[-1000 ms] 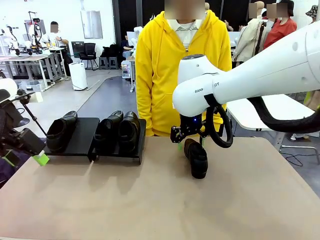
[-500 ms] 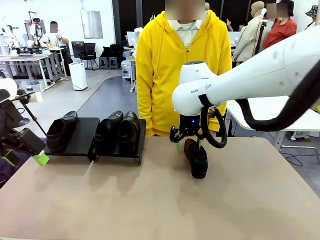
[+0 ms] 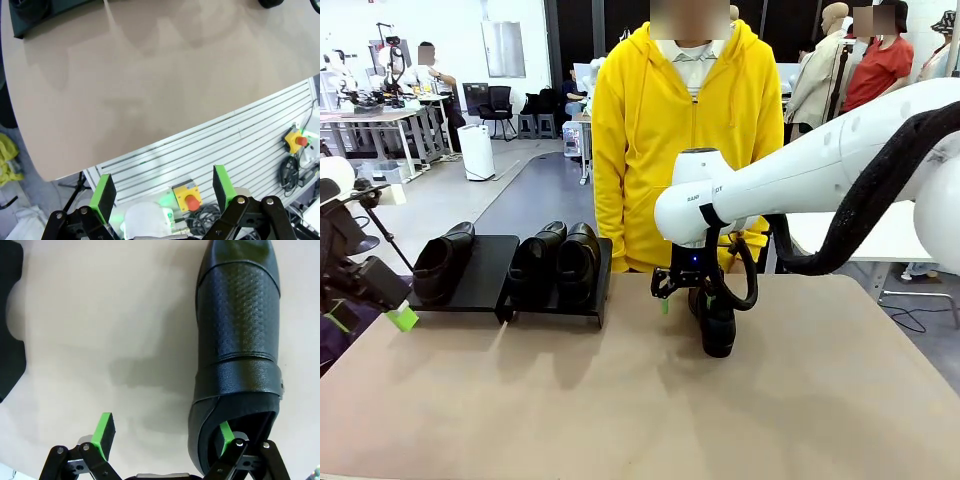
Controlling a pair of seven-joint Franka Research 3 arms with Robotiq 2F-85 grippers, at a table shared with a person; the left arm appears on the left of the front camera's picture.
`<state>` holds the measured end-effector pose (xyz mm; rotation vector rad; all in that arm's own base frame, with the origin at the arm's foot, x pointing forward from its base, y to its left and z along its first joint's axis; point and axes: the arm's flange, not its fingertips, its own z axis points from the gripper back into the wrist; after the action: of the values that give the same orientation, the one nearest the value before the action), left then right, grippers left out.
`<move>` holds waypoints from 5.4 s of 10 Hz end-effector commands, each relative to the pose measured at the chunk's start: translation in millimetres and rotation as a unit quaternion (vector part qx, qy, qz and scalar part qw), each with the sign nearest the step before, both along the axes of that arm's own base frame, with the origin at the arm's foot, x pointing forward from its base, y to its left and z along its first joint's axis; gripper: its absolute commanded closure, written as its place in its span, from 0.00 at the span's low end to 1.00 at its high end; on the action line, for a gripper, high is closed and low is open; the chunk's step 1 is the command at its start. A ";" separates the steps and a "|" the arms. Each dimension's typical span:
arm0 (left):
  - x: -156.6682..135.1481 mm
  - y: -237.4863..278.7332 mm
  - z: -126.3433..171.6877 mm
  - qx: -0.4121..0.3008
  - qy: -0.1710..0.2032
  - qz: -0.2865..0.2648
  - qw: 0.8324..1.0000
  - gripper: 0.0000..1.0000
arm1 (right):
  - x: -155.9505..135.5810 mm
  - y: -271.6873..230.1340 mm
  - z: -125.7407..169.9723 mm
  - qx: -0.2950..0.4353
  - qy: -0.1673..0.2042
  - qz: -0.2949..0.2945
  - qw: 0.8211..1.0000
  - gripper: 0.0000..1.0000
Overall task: Organize the shoes by placing them on the stand.
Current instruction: Pick up one Shoe and place it in the middle of the table.
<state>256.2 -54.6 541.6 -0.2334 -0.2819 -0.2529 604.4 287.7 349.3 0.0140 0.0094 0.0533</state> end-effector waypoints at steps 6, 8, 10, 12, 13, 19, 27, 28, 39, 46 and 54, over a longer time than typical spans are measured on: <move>1.4 1.1 1.0 0.002 -0.004 -0.004 1.000 0.00 | 1.1 -3.9 4.4 0.003 0.008 -0.055 0.998 1.00; 1.4 1.1 1.0 0.002 -0.004 -0.004 1.000 0.00 | 0.9 -3.0 2.5 -0.003 0.012 -0.052 0.999 1.00; 1.4 1.1 1.0 0.002 -0.004 -0.004 1.000 0.00 | -0.5 -4.7 4.1 -0.005 0.007 -0.053 0.999 1.00; 1.4 1.1 1.0 0.002 -0.004 -0.004 1.000 0.00 | -0.9 -4.0 3.1 -0.009 0.008 -0.048 0.999 1.00; 1.4 1.1 1.0 0.002 -0.004 -0.004 1.000 0.00 | -0.4 -5.0 3.5 -0.012 0.008 -0.048 0.999 1.00; 1.4 1.1 1.0 0.002 -0.004 -0.004 1.000 0.00 | -70.5 -72.8 91.9 -0.004 -0.008 -0.045 0.999 1.00; 1.4 1.1 1.0 0.002 -0.004 -0.004 1.000 0.00 | -246.4 -94.9 163.8 -0.002 -0.019 -0.005 1.000 1.00; 1.4 1.1 1.0 0.002 -0.004 -0.004 1.000 0.00 | -246.4 -94.9 163.8 -0.002 -0.019 -0.005 1.000 1.00; 1.4 1.1 1.0 0.002 -0.004 -0.004 1.000 0.00 | -292.1 85.9 117.5 0.074 -0.059 0.033 0.995 1.00; 1.4 1.1 1.0 0.002 -0.004 -0.004 1.000 0.00 | -233.4 142.4 48.9 0.048 -0.018 0.000 0.999 1.00; 1.4 1.1 1.0 0.002 -0.004 -0.004 1.000 0.00 | -220.5 141.9 32.7 0.038 -0.003 -0.004 0.999 0.00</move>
<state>256.7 -54.6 541.8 -0.2335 -0.2815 -0.2528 382.2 424.1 375.9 0.1173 0.0254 0.0500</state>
